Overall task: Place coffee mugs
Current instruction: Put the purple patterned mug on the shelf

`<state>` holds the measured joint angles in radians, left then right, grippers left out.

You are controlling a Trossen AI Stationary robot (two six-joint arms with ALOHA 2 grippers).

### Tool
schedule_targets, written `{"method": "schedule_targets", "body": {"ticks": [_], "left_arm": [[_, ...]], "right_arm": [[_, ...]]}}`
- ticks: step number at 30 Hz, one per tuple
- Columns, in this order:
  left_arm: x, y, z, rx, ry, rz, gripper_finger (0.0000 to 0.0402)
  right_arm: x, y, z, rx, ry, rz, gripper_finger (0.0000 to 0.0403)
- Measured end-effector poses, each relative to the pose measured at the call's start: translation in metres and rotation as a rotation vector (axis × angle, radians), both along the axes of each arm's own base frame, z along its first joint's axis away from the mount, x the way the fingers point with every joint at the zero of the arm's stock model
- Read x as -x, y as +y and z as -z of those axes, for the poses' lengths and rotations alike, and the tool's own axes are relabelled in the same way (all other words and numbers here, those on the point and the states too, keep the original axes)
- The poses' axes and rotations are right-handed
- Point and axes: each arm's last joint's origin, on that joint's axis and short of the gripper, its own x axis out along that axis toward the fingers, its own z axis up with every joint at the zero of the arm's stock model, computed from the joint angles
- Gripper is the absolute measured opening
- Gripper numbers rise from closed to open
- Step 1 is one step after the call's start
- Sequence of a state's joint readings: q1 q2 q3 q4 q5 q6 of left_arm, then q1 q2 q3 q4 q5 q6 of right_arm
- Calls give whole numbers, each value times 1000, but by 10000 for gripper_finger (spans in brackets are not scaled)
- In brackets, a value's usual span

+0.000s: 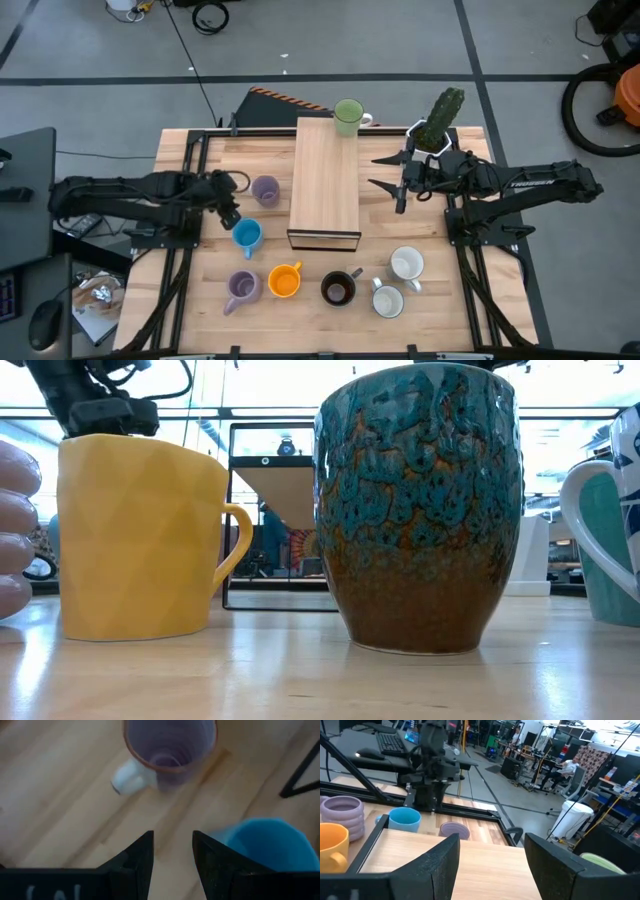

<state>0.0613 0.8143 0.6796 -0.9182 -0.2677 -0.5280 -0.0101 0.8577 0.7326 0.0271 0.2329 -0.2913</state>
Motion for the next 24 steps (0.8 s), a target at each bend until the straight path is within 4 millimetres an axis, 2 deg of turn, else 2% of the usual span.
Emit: {"method": "schedule_targets", "body": {"ticks": [7,14,16,20,24], "left_arm": [[-7,1,-8,-145,-76,70,141],[-19,1,-26,-228,-333,16,141],[-22,-2,-20,-239,-394,40,141],[-21,-4,6,-232,-473,43,141],[-16,-3,10,-227,-493,5,141]], "right_arm": [[0,0,2,-1,21,-1,228],[0,1,0,-27,-2,-42,228],[-1,2,0,-49,-6,-59,228],[-2,3,2,-66,7,-77,228],[-2,3,3,-70,9,-76,228]]}}
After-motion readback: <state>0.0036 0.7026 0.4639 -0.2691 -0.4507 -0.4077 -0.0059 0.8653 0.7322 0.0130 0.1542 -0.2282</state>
